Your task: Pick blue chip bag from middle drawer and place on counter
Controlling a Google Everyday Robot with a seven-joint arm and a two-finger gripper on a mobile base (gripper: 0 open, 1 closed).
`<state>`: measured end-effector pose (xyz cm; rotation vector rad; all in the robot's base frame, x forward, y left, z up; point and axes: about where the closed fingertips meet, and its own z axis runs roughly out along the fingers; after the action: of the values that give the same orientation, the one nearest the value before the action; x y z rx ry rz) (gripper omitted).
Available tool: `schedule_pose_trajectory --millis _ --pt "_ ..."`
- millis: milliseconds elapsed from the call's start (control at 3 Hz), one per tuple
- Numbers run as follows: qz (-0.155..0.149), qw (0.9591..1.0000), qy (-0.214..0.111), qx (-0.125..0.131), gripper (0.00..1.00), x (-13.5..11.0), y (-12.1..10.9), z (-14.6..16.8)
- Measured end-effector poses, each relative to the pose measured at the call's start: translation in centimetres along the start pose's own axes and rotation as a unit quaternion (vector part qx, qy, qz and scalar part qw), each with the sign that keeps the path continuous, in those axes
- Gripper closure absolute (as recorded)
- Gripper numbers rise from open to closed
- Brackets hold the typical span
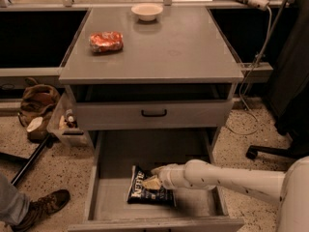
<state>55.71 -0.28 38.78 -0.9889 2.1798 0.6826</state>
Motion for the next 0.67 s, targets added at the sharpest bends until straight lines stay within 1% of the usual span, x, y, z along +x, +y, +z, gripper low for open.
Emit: schedule_pose_trajectory --millis 333,667 --pt "0.009 1.0000 -0.004 -0.002 0.88 -0.2 -0.2 -0.6" --pt "0.019 0.9988 -0.045 -0.005 1.00 -3.6 -1.5 -4.8"
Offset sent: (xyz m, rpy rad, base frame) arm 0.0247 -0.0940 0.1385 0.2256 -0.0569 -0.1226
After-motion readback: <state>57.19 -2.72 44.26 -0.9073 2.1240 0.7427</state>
